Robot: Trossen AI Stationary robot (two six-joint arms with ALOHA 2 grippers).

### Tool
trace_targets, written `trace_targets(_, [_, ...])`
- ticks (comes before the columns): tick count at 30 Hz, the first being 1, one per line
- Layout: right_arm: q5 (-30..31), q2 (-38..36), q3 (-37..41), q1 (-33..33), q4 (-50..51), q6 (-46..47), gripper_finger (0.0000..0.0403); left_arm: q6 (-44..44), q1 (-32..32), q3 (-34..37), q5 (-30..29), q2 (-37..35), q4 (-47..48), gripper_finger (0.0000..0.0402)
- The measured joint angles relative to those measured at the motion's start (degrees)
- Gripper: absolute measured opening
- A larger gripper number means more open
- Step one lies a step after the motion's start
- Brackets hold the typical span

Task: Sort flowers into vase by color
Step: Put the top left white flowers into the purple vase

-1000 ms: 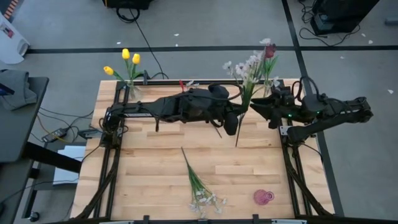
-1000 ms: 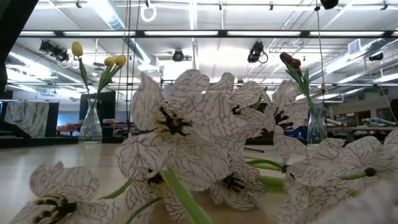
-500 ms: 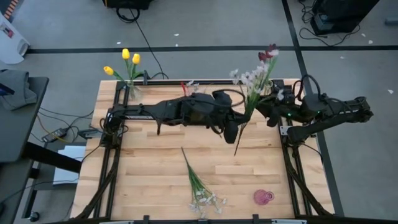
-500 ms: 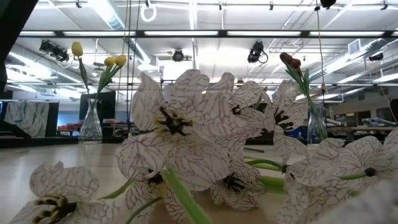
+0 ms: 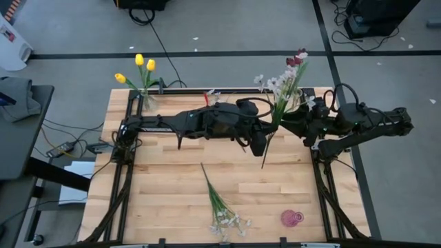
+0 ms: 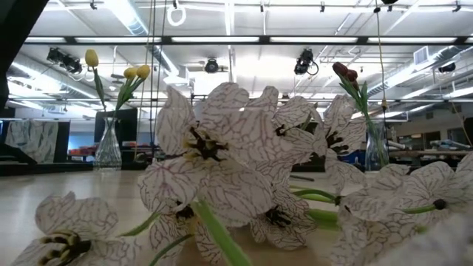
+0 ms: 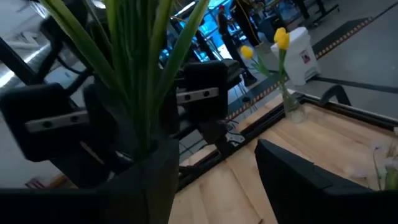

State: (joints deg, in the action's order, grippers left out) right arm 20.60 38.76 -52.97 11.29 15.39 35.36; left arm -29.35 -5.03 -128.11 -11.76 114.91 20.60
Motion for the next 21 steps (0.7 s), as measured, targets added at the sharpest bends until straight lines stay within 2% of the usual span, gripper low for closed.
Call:
trace_targets(8, [-0.37,-2.44,0.0,0.0,-1.18,0.91,0.0269,0.14,0.23,0.0,1.32,0.0,-0.09,0.0017])
trace_targets(21, [-2.53,2.46,-0.02,0.0,-8.77,-0.96,0.027,-1.28,1.32,0.0,-0.53,0.0,0.11,0.0017])
